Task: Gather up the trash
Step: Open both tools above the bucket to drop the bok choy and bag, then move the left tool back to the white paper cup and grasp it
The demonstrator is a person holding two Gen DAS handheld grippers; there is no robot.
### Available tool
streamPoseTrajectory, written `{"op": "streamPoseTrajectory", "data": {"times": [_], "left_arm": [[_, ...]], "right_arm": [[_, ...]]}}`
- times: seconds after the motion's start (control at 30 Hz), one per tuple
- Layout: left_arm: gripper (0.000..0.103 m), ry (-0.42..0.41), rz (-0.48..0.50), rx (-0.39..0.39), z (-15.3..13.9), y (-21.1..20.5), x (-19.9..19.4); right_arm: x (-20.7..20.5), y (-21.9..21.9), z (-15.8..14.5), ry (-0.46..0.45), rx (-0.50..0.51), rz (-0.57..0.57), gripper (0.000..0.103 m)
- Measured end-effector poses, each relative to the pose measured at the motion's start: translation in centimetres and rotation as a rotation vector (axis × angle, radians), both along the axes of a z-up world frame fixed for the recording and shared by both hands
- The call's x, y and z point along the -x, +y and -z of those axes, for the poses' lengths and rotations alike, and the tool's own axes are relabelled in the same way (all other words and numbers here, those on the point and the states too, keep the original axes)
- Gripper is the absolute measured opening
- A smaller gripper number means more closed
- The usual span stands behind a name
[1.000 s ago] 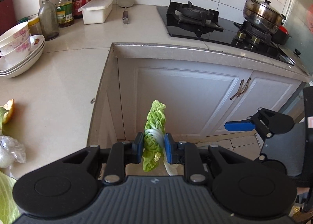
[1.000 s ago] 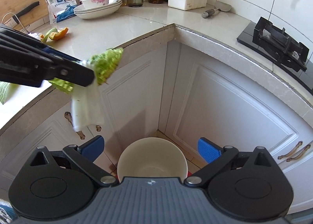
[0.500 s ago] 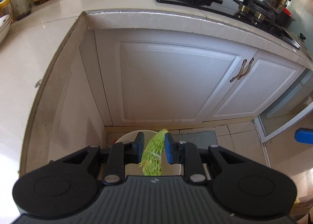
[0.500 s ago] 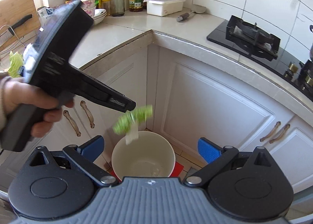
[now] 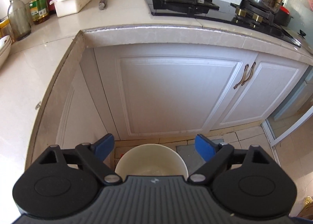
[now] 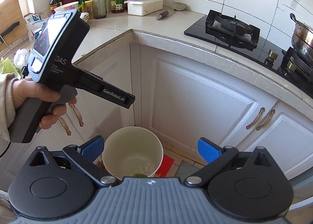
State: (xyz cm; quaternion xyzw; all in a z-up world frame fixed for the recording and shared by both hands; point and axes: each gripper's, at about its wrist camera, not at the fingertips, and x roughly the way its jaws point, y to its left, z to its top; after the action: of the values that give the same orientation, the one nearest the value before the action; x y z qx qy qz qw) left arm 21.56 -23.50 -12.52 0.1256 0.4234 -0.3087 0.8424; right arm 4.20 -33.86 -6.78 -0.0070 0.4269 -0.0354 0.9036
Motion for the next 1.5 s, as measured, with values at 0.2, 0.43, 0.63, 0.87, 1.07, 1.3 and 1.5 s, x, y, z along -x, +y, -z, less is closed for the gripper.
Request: {"op": "streamPoseTrajectory", "data": {"times": [0.2, 0.43, 0.63, 0.87, 1.07, 1.3, 1.5], "left_arm": [[0.090, -0.048, -0.011, 0.023, -2.7, 1.1, 1.1], [0.090, -0.105, -0.062, 0.057, -6.0, 3.6, 2.9], [0.090, -0.104, -0.133, 0.087, -8.0, 7.5, 4.4], [0.090, -0.156, -0.297, 0.056, -9.5, 13.3, 6.3], [0.090, -0.187, -0.472, 0.029, -9.8, 19.2, 7.5], [0.090, -0.197, -0.726, -0.019, -9.3, 27.0, 8.5], [0.088, -0.209, -0.929, -0.079, -7.9, 33.5, 8.6]], "right_arm": [[-0.4, 0.4, -0.7, -0.024, 0.021, -0.023, 0.103], [-1.3, 1.2, -1.7, -0.057, 0.031, -0.070, 0.103], [-2.2, 2.7, -2.4, -0.078, 0.038, -0.135, 0.103], [-3.7, 5.0, -3.3, -0.103, 0.019, -0.243, 0.103], [-5.2, 8.4, -4.0, -0.128, 0.005, -0.364, 0.103], [-7.9, 13.4, -4.1, -0.127, -0.046, -0.520, 0.103], [-10.2, 18.0, -4.1, -0.122, -0.071, -0.644, 0.103]]}}
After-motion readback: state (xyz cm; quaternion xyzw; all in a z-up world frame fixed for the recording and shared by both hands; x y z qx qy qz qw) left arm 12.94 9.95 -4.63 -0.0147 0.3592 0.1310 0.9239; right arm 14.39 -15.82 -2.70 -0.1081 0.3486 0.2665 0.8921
